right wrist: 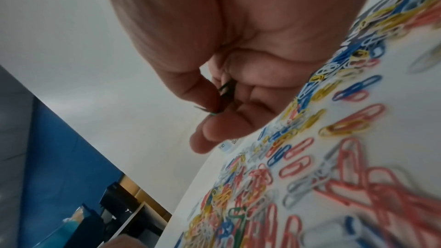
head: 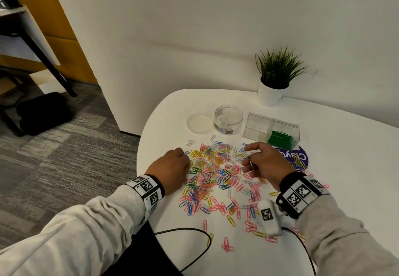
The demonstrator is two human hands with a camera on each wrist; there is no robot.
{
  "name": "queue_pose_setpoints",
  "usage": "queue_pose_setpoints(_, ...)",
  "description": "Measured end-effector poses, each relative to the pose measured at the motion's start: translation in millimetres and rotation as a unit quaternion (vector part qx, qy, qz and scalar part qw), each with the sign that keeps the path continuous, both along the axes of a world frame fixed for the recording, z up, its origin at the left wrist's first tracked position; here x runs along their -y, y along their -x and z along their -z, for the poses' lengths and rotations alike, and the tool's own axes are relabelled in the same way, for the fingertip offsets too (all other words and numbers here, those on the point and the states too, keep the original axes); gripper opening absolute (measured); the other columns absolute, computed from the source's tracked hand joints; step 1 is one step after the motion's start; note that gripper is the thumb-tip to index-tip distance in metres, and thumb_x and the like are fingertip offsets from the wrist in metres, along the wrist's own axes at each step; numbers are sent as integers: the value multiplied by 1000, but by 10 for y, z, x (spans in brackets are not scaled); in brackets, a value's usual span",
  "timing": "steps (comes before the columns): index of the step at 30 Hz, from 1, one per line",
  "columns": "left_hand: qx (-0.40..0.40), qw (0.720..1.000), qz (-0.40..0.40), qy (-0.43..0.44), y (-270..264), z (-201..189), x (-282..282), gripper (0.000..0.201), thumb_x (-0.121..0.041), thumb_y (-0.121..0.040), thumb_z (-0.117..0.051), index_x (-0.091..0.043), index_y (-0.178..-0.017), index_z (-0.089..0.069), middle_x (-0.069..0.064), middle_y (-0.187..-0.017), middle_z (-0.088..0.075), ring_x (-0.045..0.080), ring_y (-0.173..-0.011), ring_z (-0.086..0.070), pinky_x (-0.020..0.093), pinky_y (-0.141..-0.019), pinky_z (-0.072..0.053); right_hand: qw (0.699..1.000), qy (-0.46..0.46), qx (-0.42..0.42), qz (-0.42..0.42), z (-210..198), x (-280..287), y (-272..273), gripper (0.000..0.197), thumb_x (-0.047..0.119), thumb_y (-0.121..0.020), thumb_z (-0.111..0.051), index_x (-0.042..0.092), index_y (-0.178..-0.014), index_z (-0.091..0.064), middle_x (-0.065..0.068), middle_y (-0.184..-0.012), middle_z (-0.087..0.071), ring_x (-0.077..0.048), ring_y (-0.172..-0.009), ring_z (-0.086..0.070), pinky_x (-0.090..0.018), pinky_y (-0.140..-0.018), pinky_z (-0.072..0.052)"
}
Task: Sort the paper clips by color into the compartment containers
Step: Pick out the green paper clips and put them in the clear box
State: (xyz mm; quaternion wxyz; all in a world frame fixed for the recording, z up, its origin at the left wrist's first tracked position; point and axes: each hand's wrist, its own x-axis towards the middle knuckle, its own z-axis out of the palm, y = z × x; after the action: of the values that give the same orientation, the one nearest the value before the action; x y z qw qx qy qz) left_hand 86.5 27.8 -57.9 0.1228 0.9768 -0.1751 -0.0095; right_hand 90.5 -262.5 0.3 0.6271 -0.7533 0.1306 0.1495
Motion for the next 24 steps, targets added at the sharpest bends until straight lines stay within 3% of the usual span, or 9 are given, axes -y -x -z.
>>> queue_pose_setpoints(5, -29, 999, -12, 36, 23, -68, 38, 15, -20, -99, -42, -18, -104, -56, 0, -94, -60, 23, -86, -57, 36, -74, -47, 997, -69, -38, -14, 7, -54, -14, 17, -6, -95, -45, 3, -94, -59, -19, -81, -66, -26, -65, -64, -32, -55, -48)
queue_pose_setpoints(8, -49, 998, -11, 28, 25, -86, 40, 33, -17, -98, -44, -24, -128, -54, -2, -111, -61, 22, -98, -60, 36, -81, -51, 996, -72, -44, -19, 29, -59, -8, 8, -3, -95, -56, 2, -99, -59, -21, -92, -72, -29, -73, -69, -32, -56, -53)
queue_pose_setpoints(13, -18, 999, -20, -21, 29, -59, 12, 44, -20, -94, -53, -30, -137, -51, -1, -134, -44, 23, -102, -61, 35, -75, -55, 994, -85, -61, -11, 62, -50, -5, 14, 6, -101, -50, 2, -109, -61, -14, -101, -75, -33, -92, -73, -40, -72, -59)
queue_pose_setpoints(15, 1, 1000, -18, -12, 39, -63, 10, 38, -24, -95, -54, -31, -132, -56, 0, -139, -40, 23, -109, -57, 35, -77, -54, 994, -85, -68, -15, 58, -46, -15, 15, 9, -102, -49, 5, -110, -62, -10, -104, -75, -32, -96, -73, -46, -81, -58)
queue_pose_setpoints(18, -4, 1000, 2, -10, 56, -91, 30, 21, -33, -95, -56, -30, -111, -70, -1, -134, -42, 22, -115, -49, 34, -83, -51, 995, -77, -66, -21, 48, -39, -40, 16, 11, -103, -48, 9, -109, -63, -7, -105, -75, -29, -97, -73, -50, -89, -55)
queue_pose_setpoints(20, -8, 1000, 6, -15, 52, -94, 36, 20, -36, -95, -56, -30, -105, -72, -3, -129, -45, 20, -114, -48, 33, -84, -50, 995, -85, -53, -13, 41, -55, -57, 18, 8, -104, -45, 7, -107, -63, -9, -100, -75, -29, -93, -73, -47, -86, -57)
queue_pose_setpoints(22, 0, 1000, 13, -7, 46, -89, 33, 18, -35, -94, -58, -30, -102, -73, -3, -121, -49, 20, -109, -48, 33, -81, -49, 997, -75, -36, 7, 42, -84, -86, 23, 2, -102, -41, 5, -103, -63, -11, -86, -68, -25, -75, -70, -39, -70, -59)
queue_pose_setpoints(24, 10, 1000, 24, -4, 39, -76, 29, 14, -32, -93, -59, -29, -97, -72, -4, -113, -51, 20, -103, -49, 33, -77, -49, 1000, 2, -12, -1, 57, -120, -108, 25, -1, -97, -41, 6, -94, -65, -8, -69, -54, -17, -55, -53, -29, -51, -44)
